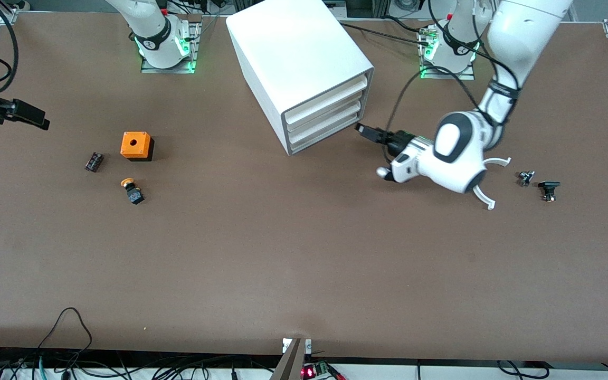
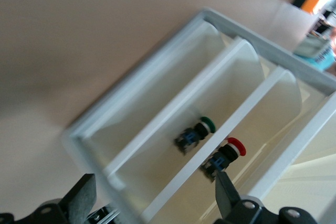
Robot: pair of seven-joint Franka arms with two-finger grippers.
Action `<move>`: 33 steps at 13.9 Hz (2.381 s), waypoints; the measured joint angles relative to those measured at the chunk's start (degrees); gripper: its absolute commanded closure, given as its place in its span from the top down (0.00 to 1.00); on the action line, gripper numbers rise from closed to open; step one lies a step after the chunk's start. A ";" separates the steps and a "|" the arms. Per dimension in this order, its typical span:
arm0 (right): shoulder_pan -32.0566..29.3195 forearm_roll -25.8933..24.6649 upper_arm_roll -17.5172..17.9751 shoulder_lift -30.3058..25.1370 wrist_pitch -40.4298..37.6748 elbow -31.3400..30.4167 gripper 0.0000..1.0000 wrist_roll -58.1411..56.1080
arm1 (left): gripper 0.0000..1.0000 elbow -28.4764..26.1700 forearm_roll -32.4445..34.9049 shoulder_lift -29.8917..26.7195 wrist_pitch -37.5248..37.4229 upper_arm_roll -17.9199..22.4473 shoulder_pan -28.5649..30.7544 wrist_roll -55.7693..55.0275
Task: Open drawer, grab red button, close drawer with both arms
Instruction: 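Reach the left gripper to the white cabinet's upper drawer handle, then pull the drawer open with the left gripper while the right gripper approaches, then release the drawer and withdraw the left gripper while the right gripper reaches over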
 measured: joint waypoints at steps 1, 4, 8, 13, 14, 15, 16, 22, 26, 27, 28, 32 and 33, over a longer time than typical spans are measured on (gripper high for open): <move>0.01 1.10 -0.01 -0.27 -0.16 0.70 1.00 0.11 | 1.00 -2.69 -3.02 0.02 3.66 -2.84 -0.37 2.52; 0.02 2.35 0.00 -0.40 -0.21 3.11 1.00 0.31 | 0.98 -8.34 -8.23 -0.01 10.42 -8.19 -1.04 7.08; 0.67 5.08 0.63 3.85 2.95 3.10 1.00 0.56 | 0.90 -9.68 -9.54 -0.25 10.54 -9.21 -0.79 7.77; 1.41 5.49 0.69 9.95 10.67 3.37 1.00 0.54 | 0.00 -9.65 -10.53 -1.19 10.17 -9.34 -0.13 8.18; 2.47 5.53 0.74 10.28 11.70 3.39 1.00 0.53 | 0.00 -9.62 -10.87 -1.48 10.04 -9.34 -0.03 8.18; 4.01 5.52 0.81 10.60 13.02 3.39 1.00 0.57 | 0.00 -9.58 -11.21 -1.74 9.82 -9.34 0.17 8.18; 5.79 5.52 0.91 10.88 14.15 3.40 1.00 0.62 | 0.00 -9.56 -11.44 -1.98 9.67 -9.28 0.49 8.21; 12.40 5.56 1.14 11.85 16.37 3.42 1.00 0.73 | 0.00 -6.64 -10.94 -4.08 9.01 -0.46 3.35 11.07; 16.85 5.56 1.43 17.64 27.37 3.36 1.00 -2.49 | 0.99 -4.98 -10.45 -4.07 9.65 1.36 3.67 11.41; 18.19 5.56 1.62 19.37 30.42 3.40 1.00 -4.40 | 1.00 -4.70 -10.45 -4.06 10.71 1.70 3.71 11.18; 19.55 5.56 1.83 20.54 32.75 3.49 1.00 -5.97 | 1.00 -4.35 -10.45 -4.08 11.70 2.13 3.95 11.17; 23.73 5.56 2.20 20.84 35.30 4.30 1.00 -16.90 | 1.00 -2.57 -9.05 -5.67 18.80 3.01 5.68 10.99; 24.82 5.56 2.29 20.88 37.22 4.70 1.00 -18.89 | 1.00 -2.27 -7.45 -7.04 20.81 3.20 6.57 10.58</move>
